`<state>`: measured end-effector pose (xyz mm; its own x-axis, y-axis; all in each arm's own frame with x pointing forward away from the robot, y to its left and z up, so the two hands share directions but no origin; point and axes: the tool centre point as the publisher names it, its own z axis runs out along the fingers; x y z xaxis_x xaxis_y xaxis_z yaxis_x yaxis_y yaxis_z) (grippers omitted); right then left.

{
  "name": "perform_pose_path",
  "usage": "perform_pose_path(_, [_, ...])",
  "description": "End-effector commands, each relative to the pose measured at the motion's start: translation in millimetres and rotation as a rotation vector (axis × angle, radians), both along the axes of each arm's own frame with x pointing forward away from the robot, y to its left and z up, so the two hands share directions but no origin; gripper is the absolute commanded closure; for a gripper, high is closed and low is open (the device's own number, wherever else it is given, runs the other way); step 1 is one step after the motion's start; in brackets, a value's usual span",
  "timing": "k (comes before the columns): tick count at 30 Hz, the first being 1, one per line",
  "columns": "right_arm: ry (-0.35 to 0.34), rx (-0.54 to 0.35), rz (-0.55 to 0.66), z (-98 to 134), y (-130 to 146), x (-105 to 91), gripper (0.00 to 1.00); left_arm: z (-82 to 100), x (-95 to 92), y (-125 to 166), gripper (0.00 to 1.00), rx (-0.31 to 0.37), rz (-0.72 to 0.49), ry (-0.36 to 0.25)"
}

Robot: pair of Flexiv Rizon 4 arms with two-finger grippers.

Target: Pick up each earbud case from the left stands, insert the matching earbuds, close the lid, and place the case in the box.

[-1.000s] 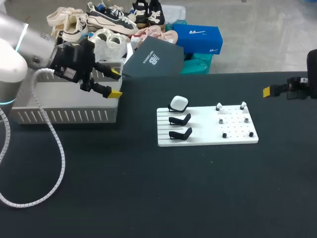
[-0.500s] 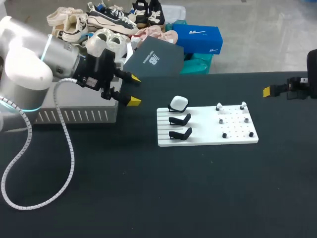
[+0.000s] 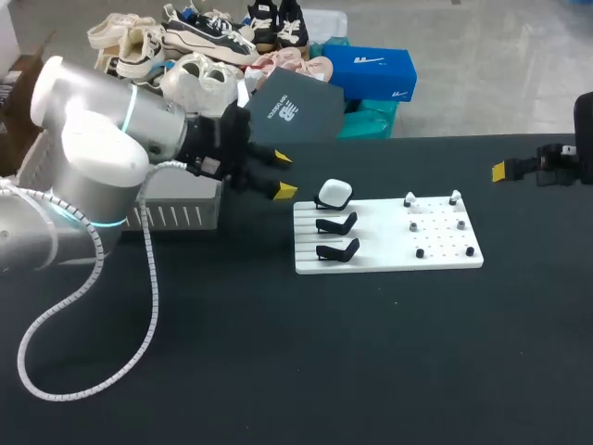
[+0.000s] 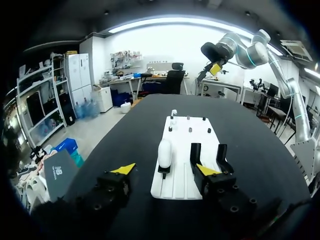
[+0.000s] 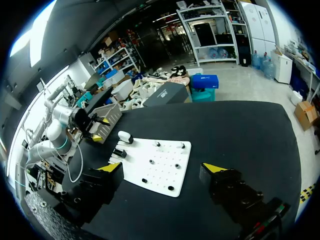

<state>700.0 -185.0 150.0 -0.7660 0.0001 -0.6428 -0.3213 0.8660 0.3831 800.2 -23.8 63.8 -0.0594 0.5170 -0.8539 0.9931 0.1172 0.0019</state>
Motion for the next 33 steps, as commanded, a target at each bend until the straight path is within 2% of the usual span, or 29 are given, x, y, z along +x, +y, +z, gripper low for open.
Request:
perform_pose_path(1, [0.000, 0.000, 0.000, 0, 0, 0.0, 0.00, -6.4, 10.5, -12, 0.25, -0.003, -0.007, 0.004])
perform_pose_path(6, [0.000, 0.000, 0.000, 0, 0, 0.0, 0.00, -12.7, 11.9, -18, 0.38, -0.009, -0.013, 0.015])
perform_pose_path(12, [0.000, 0.000, 0.000, 0, 0, 0.0, 0.00, -17.6, 6.6, -22, 0.43, -0.022, -0.028, 0.030])
perform_pose_path(15, [0.000, 0.000, 0.000, 0, 0, 0.0, 0.00, -18.0, 0.7, -23, 0.41, -0.029, -0.038, 0.034])
perform_pose_path(18, [0.000, 0.000, 0.000, 0, 0, 0.0, 0.00, -19.9, -1.8, -27, 0.31, -0.032, -0.040, 0.034])
perform_pose_path(20, [0.000, 0.000, 0.000, 0, 0, 0.0, 0.00, -22.0, -1.6, -31, 0.29, -0.035, -0.037, 0.036])
perform_pose_path(25, [0.000, 0.000, 0.000, 0, 0, 0.0, 0.00, -24.0, 0.2, -38, 0.35, -0.041, -0.024, 0.034])
perform_pose_path(28, [0.000, 0.000, 0.000, 0, 0, 0.0, 0.00, -25.0, 1.2, -43, 0.47, -0.044, -0.020, 0.034])
perform_pose_path(33, [0.000, 0.000, 0.000, 0, 0, 0.0, 0.00, -28.2, 1.9, -48, 0.51, -0.044, -0.018, 0.033])
